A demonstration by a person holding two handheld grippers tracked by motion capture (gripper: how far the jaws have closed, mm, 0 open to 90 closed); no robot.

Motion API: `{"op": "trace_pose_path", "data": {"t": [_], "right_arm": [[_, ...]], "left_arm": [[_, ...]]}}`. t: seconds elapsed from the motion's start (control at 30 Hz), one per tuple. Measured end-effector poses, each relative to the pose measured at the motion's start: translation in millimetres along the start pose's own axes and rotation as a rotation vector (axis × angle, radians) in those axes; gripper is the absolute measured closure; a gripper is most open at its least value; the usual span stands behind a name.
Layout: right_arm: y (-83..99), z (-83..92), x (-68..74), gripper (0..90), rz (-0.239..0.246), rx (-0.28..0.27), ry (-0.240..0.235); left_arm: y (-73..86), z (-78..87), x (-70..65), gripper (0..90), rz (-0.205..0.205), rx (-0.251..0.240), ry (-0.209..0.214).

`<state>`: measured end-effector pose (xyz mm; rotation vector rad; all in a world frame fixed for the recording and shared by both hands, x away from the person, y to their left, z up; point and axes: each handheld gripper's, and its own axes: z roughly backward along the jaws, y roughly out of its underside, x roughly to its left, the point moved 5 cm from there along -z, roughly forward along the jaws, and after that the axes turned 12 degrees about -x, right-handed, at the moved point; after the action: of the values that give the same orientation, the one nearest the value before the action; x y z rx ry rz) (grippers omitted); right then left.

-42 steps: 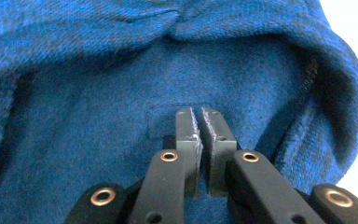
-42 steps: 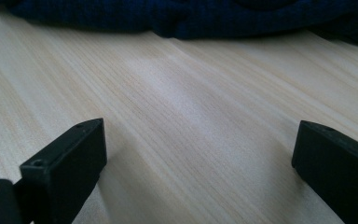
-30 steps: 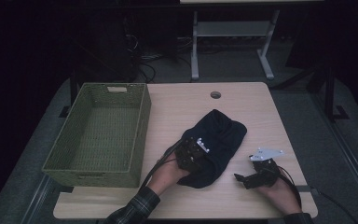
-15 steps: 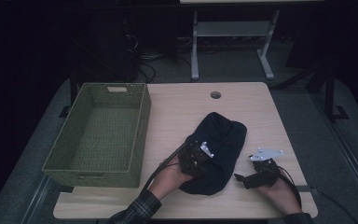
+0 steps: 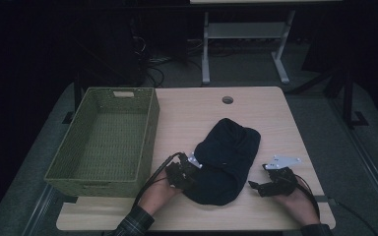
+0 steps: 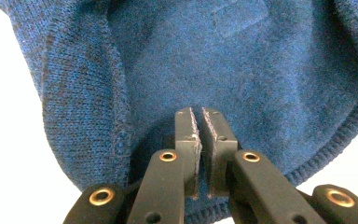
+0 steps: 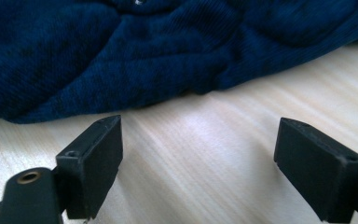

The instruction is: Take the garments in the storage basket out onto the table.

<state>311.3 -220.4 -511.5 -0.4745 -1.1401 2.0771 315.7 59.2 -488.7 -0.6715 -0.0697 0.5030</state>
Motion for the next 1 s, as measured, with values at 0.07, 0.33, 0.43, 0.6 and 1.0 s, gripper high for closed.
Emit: {"op": "trace_pose_path", "data": {"t": [0.07, 0.33, 0.43, 0.6, 1.0], "right_arm": [[-5.7, 4.6, -1.7, 18.2, -0.004, -0.019, 0.004], [-46.8, 19.9, -36.3, 32.2, -0.077, -0.124, 0.006], [-59.4, 14.7, -53.3, 37.5, -0.088, -0.126, 0.026], [-75.2, 1.6, -79.3, 46.0, -0.093, -0.106, 0.06], [-66.0, -47.4, -108.3, 55.7, -0.173, -0.02, 0.06]], "left_arm": [[0.2, 0.2, 0.6, 85.6, 0.0, 0.001, 0.002], [0.6, 0.1, -0.2, 85.7, 0.009, -0.004, -0.011], [0.5, 0.2, 0.5, 85.8, 0.008, -0.003, -0.01], [0.8, 0.3, 1.9, 86.4, 0.015, -0.005, 0.0], [0.5, -0.2, 1.5, 87.4, 0.014, -0.01, -0.008]]}}
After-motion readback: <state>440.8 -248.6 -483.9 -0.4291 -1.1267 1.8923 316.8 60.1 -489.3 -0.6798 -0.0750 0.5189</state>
